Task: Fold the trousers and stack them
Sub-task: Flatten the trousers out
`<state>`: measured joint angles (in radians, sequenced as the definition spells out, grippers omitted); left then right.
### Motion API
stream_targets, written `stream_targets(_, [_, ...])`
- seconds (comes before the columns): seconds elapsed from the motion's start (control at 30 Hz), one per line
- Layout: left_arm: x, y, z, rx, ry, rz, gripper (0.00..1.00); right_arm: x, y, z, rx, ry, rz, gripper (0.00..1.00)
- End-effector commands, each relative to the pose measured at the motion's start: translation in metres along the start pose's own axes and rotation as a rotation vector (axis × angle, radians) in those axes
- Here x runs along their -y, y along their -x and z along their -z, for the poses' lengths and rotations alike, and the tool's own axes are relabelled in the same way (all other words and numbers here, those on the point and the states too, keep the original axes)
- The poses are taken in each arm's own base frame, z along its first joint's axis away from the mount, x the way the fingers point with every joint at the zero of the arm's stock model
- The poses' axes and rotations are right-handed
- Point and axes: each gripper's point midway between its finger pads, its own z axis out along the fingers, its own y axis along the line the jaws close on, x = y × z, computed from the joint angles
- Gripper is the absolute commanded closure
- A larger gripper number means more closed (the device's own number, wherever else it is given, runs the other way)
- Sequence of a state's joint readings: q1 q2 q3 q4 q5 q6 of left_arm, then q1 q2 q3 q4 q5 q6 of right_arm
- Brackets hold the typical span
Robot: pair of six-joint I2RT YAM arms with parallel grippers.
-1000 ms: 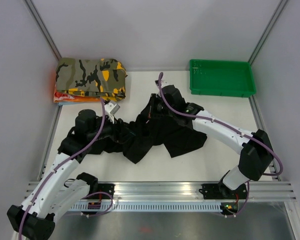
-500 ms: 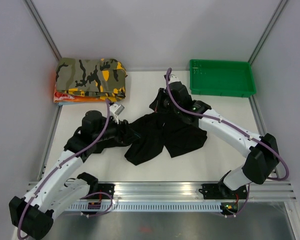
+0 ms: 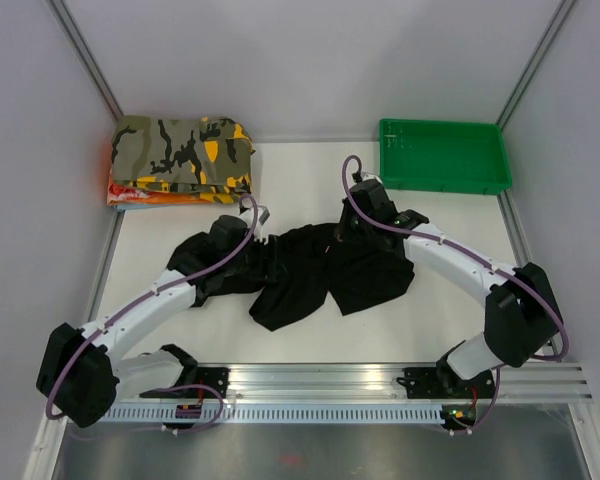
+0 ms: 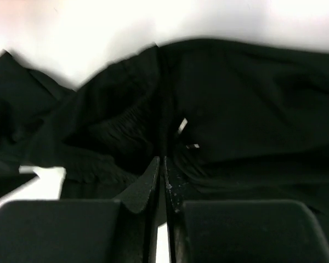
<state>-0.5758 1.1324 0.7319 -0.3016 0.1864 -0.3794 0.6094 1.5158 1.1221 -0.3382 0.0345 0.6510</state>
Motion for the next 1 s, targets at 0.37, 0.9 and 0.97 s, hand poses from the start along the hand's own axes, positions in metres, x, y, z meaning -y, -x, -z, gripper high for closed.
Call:
stream_targets(0.37, [-0.017,0.027,-0.064,0.072,0.056,-0.049,0.53,-0.014,0.011,0.026,0.031,0.063,-0.001,0.70])
stream_targets(0.9, [-0.013,0.069,0.081,0.449,0.137,-0.131,0.98,-0.070,0.005,-0.005,-0.042,0.326,-0.109,0.21])
stream_targets(0.97, [-0.017,0.063,0.088,0.451,0.154,-0.120,0.98,-0.082,0.015,-0.008,-0.027,0.358,-0.127,0.19])
